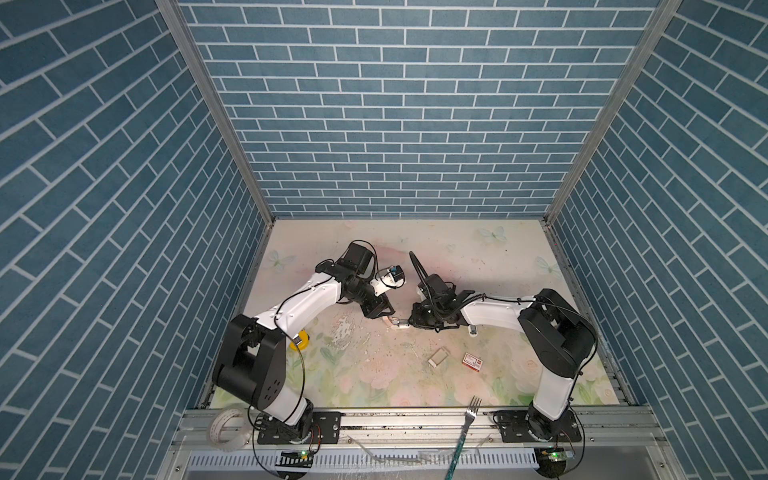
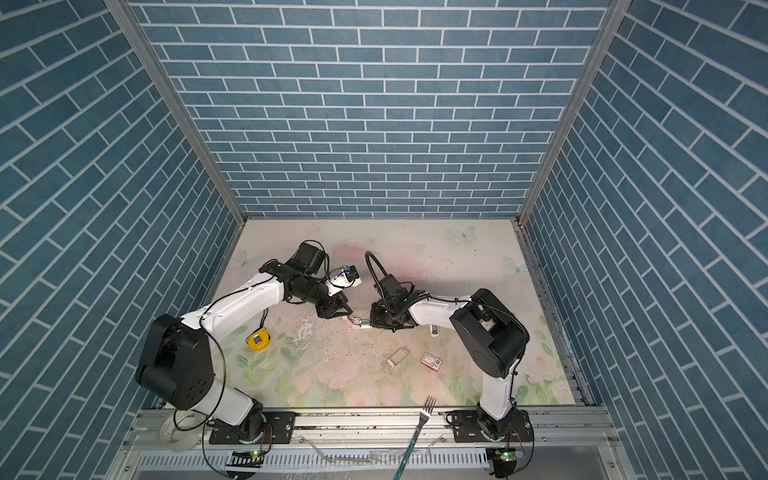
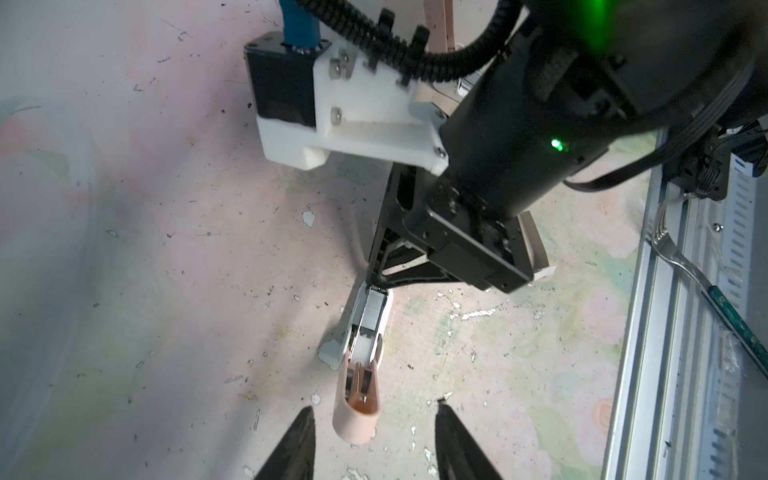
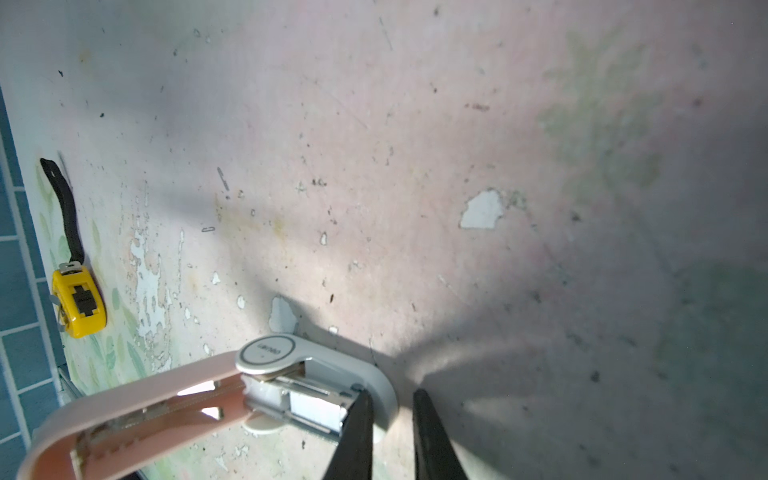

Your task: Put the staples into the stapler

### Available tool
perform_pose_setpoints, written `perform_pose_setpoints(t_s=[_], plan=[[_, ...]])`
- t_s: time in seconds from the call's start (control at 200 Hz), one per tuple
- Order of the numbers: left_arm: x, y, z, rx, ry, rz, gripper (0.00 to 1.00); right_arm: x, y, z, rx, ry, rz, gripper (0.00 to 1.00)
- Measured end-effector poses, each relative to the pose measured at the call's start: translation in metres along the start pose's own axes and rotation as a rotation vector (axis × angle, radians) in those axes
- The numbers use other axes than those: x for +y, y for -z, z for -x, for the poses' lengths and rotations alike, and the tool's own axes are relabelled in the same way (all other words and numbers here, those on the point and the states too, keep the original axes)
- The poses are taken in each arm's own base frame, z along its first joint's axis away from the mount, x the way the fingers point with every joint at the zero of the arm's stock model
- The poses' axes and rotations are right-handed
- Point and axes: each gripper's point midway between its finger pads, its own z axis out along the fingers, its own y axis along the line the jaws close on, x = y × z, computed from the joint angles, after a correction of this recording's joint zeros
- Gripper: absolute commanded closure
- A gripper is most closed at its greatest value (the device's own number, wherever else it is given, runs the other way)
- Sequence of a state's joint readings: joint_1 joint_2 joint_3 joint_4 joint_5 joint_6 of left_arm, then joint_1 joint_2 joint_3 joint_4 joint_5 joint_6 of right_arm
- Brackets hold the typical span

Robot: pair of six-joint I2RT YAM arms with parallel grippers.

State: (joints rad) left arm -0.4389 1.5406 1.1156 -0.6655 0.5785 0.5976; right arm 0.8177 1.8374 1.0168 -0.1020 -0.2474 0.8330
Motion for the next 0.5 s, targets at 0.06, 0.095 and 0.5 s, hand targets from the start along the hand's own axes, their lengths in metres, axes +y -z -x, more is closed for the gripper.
perform_pose_setpoints(t_s=[0.06, 0.095, 0.5], plan=[[-0.002, -0.002, -0.011, 0.022, -0.007, -0.002, 0.51, 0.000, 0.000, 0.000, 0.000, 0.000, 0.000, 0.80], [-0.003, -0.004, -0.016, 0.035, -0.009, -0.005, 0.51, 0.000, 0.000, 0.000, 0.000, 0.001, 0.000, 0.80], [-0.002, -0.014, -0.042, 0.096, -0.047, 0.013, 0.51, 0.000, 0.000, 0.000, 0.002, 0.002, 0.000, 0.81]])
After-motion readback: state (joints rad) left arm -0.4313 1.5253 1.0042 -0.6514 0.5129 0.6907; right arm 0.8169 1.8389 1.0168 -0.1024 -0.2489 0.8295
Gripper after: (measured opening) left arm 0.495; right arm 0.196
